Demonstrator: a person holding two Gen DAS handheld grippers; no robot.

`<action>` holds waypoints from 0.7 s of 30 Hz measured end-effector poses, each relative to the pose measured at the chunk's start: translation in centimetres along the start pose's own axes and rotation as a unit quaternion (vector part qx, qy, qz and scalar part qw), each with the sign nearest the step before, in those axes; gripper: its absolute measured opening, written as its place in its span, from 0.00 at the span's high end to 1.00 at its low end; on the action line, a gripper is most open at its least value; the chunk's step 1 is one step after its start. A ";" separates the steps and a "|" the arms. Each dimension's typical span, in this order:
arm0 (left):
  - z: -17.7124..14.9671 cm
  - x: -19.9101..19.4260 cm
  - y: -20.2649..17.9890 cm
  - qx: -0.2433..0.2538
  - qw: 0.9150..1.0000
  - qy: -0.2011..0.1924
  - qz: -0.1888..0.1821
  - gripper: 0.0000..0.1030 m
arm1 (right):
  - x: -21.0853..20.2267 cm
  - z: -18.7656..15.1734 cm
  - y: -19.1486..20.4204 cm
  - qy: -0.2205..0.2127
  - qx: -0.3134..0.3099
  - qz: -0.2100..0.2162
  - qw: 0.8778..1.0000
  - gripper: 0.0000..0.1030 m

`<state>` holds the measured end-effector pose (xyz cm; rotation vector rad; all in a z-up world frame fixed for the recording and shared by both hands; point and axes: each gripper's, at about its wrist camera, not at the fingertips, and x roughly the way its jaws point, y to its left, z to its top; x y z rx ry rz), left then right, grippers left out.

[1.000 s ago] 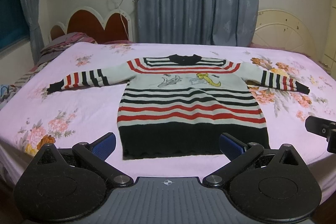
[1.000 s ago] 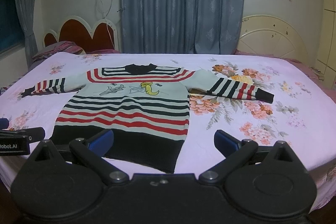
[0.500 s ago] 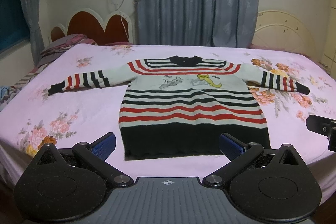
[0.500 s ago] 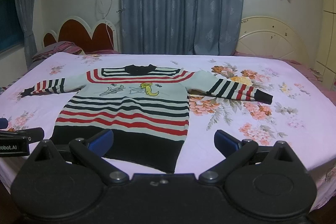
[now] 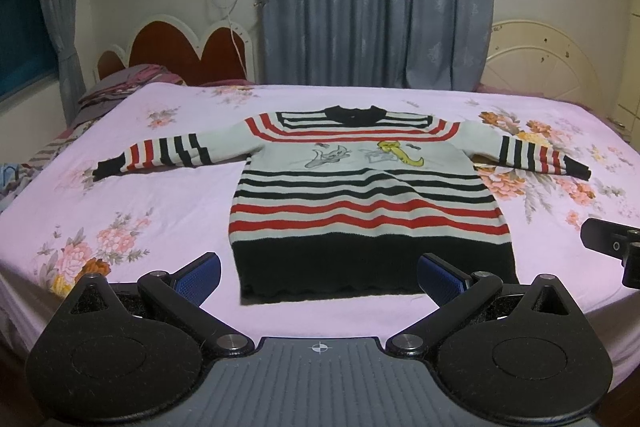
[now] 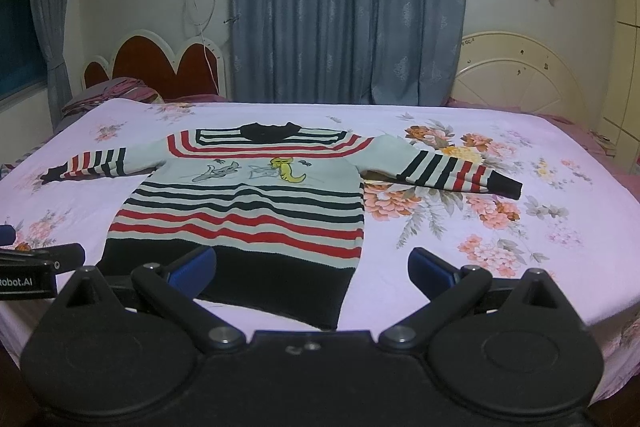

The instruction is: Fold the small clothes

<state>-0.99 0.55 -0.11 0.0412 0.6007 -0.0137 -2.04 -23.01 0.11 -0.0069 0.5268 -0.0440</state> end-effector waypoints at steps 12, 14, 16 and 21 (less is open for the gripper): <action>0.0 0.0 0.0 0.000 1.000 0.000 0.000 0.00 | 0.0 0.0 0.1 0.000 -0.001 -0.001 1.000 0.01; 0.0 0.0 0.0 0.000 1.000 0.001 0.000 0.00 | 0.0 -0.1 0.1 0.000 0.000 -0.001 1.000 0.01; 0.0 0.0 0.0 0.001 1.000 0.001 -0.001 0.00 | 0.0 -0.1 0.1 0.000 0.000 -0.001 1.000 0.01; 0.4 0.4 -0.2 0.002 1.000 0.005 -0.008 0.00 | 0.5 -0.1 -0.1 0.001 0.001 -0.003 1.000 0.01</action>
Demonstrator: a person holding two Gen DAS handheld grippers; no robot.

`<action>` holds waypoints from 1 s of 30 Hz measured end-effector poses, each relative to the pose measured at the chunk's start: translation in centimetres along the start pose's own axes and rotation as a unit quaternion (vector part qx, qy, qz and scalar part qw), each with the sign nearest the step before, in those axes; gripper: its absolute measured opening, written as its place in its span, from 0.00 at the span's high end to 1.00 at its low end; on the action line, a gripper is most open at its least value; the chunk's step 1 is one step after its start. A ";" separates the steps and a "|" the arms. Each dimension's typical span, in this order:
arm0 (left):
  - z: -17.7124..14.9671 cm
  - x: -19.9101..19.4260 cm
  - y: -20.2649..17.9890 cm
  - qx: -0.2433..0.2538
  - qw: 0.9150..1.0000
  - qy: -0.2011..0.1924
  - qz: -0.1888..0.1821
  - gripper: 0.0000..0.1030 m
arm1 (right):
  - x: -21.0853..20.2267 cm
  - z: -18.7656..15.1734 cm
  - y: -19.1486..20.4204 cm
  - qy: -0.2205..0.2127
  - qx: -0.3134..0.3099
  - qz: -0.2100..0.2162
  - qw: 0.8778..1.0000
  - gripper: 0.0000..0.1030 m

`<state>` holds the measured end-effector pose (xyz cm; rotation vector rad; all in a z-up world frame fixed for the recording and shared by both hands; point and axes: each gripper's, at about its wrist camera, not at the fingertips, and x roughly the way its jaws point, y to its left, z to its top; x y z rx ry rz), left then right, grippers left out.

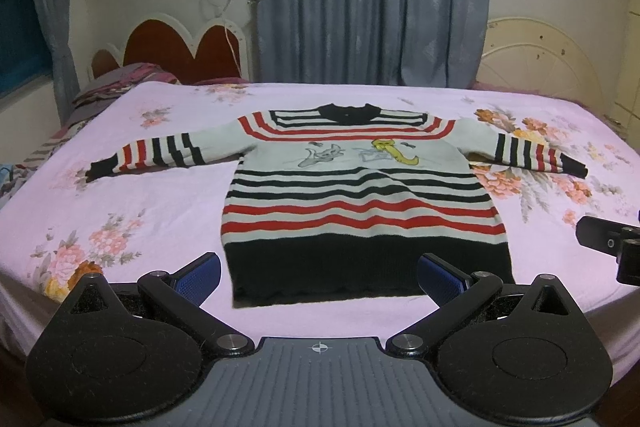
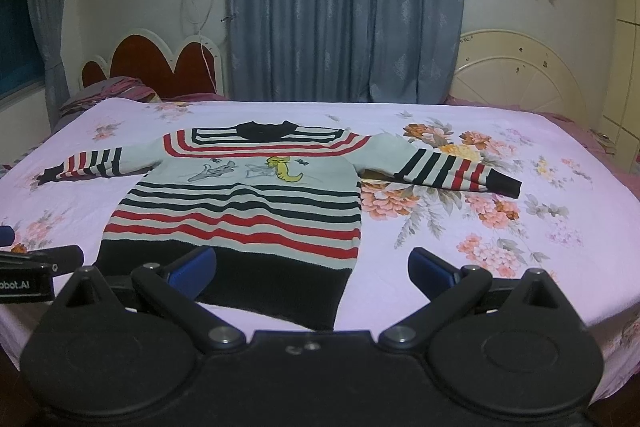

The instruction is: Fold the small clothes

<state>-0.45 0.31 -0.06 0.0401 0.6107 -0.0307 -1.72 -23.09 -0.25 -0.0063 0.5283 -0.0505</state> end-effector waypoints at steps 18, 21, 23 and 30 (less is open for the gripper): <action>6.2 8.0 1.1 -0.032 0.998 -0.008 -0.054 0.00 | 6.2 3.5 0.0 0.005 0.022 -0.035 0.999 0.01; 7.4 9.9 1.3 -0.017 0.996 -0.009 -0.083 0.00 | 7.4 4.2 0.1 0.001 0.031 -0.048 0.998 0.01; 8.1 11.2 1.4 -0.014 0.996 -0.008 -0.089 0.00 | 8.5 4.7 0.2 -0.002 0.037 -0.057 0.998 0.01; 10.6 14.9 1.5 0.016 0.995 -0.030 -0.090 0.00 | 11.8 6.6 0.0 -0.010 0.044 -0.088 0.995 0.01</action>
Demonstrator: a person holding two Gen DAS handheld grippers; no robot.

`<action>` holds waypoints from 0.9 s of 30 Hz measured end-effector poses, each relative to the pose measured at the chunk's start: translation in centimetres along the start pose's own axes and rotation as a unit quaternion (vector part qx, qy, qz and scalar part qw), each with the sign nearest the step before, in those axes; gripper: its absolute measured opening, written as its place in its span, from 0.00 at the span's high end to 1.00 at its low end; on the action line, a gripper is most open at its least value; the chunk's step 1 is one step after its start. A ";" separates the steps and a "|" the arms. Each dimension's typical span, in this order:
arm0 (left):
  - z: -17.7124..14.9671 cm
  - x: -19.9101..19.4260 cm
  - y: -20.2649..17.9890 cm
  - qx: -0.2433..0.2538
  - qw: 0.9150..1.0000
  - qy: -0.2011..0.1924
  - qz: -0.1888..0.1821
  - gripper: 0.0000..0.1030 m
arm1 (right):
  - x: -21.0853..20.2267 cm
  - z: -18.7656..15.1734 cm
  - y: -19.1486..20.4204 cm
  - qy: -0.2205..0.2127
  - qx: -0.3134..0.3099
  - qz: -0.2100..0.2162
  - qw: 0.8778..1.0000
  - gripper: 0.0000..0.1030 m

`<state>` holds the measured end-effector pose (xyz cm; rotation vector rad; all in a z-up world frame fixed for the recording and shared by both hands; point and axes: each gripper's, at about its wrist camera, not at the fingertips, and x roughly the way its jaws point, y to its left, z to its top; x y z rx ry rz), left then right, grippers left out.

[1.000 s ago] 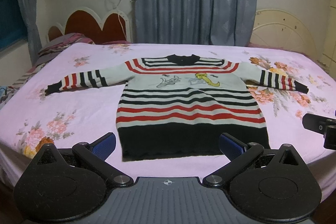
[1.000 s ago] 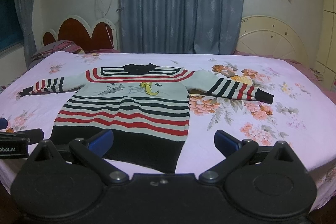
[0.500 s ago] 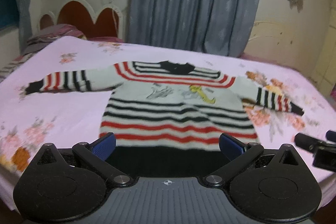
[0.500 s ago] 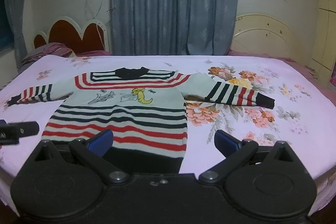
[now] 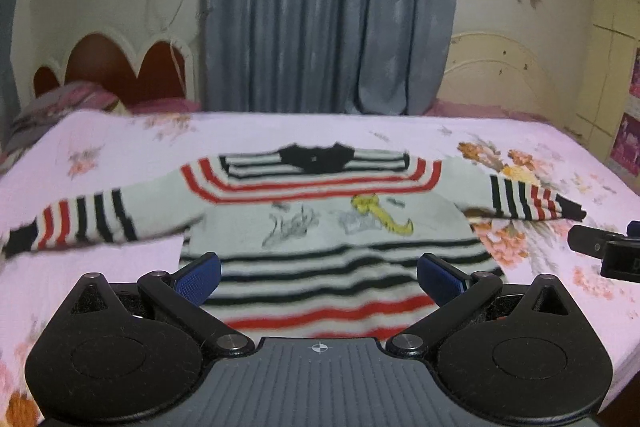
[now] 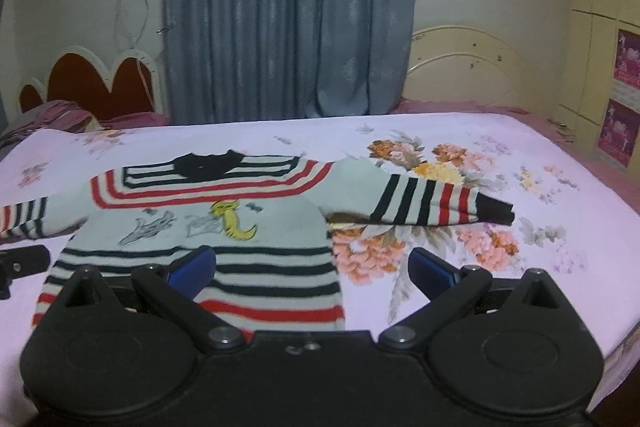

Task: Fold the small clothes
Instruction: 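Move the right tool to the black sleeve cuff nearest it and grasp it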

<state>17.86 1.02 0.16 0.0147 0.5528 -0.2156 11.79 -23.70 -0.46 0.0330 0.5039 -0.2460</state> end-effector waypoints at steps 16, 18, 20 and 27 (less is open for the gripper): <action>3.8 13.8 -7.5 -0.013 0.999 0.034 -0.033 0.00 | 12.9 3.1 -12.3 0.010 0.092 -0.069 0.993 0.29; 4.3 15.9 -9.3 -0.004 0.998 0.048 -0.039 0.00 | 15.5 3.2 -14.9 0.016 0.120 -0.068 0.990 0.39; 4.7 17.9 -11.1 -0.002 0.998 0.060 -0.036 0.00 | 18.3 3.0 -17.4 0.037 0.145 -0.068 0.986 0.51; 5.5 22.8 -15.3 0.024 0.995 0.095 -0.021 0.00 | 26.4 0.8 -23.4 0.089 0.229 -0.075 0.966 0.51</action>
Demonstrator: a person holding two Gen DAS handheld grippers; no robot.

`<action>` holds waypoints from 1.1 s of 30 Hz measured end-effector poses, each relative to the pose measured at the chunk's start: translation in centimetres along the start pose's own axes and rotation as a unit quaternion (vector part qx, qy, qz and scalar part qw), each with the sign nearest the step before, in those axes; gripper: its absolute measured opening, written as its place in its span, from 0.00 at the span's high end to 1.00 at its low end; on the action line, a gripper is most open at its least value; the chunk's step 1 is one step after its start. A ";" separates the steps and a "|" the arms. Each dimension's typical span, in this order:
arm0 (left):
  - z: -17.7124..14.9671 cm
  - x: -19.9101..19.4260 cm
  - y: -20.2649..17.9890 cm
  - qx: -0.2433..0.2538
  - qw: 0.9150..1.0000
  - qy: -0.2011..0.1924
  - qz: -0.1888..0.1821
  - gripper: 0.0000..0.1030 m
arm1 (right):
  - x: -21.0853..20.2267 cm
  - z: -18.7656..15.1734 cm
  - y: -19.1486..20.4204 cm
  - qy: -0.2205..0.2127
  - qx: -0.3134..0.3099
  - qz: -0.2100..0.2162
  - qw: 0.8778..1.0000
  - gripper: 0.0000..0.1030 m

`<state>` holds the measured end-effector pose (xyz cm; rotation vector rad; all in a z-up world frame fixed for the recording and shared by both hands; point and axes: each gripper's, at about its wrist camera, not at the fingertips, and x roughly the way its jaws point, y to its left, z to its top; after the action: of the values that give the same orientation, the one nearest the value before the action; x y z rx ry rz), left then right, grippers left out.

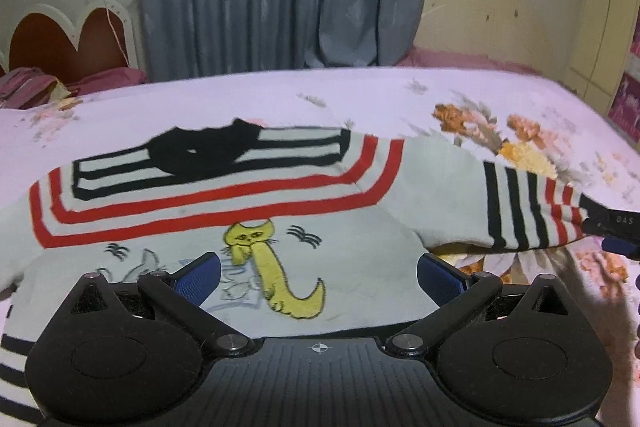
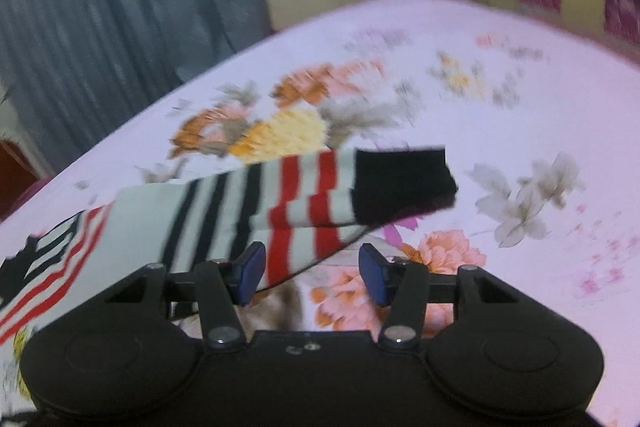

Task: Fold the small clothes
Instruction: 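Move the right tool to the black sleeve cuff nearest it and grasp it, then fold the held sleeve across the sweater body and open the right tool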

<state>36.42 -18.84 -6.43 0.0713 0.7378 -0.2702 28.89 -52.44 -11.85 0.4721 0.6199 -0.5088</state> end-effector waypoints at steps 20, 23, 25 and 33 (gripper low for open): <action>2.3 4.0 1.8 -0.046 0.998 0.045 0.021 0.00 | 5.1 0.8 -2.9 -0.020 0.135 0.021 0.990 0.80; 2.1 4.3 5.4 -0.068 0.995 0.062 0.049 0.00 | 5.5 1.6 -2.3 -0.019 0.104 0.007 0.994 0.88; 1.8 4.3 8.0 -0.073 0.994 0.061 0.060 0.00 | 5.0 2.1 -0.3 -0.037 0.047 -0.004 0.998 0.89; 0.5 4.1 16.8 -0.104 0.993 0.031 0.049 0.01 | 1.0 2.0 13.8 -0.078 -0.148 0.080 0.983 0.89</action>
<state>44.15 -3.65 -9.37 -0.0825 0.8173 -0.0975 38.36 -43.13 -7.53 0.1950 0.4913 -0.2899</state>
